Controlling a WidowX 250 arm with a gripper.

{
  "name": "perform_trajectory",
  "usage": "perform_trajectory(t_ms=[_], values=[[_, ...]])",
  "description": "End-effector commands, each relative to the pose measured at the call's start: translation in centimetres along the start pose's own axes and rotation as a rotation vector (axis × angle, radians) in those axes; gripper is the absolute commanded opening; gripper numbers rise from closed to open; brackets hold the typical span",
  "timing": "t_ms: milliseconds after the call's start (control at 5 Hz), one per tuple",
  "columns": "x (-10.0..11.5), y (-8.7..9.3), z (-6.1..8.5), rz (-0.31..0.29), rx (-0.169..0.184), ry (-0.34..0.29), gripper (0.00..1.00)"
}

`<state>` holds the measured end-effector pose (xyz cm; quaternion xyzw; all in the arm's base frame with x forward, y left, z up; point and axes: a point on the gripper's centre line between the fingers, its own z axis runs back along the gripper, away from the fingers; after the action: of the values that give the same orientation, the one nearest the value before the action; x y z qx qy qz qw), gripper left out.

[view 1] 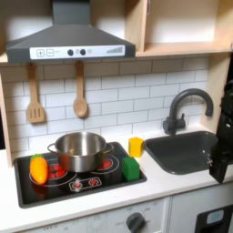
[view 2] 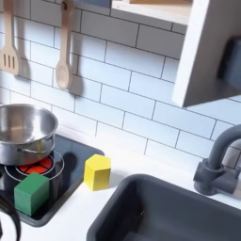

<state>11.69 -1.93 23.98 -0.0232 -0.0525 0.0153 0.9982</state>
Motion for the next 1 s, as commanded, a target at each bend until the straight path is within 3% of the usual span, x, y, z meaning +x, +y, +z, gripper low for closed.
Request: perform_trajectory(t_ms=[0, 200, 400, 800], values=[[0.0, 0.0, 0.0, 0.000, 0.000, 0.000, 1.00], [1.9, 1.7, -0.3, 0.035, 0.016, 0.021, 1.00], [2.7, 2.1, -1.5, 0.055, 0.019, 0.065, 1.00], [4.8, 2.5, -1.9, 0.070, 0.027, 0.045, 1.00]])
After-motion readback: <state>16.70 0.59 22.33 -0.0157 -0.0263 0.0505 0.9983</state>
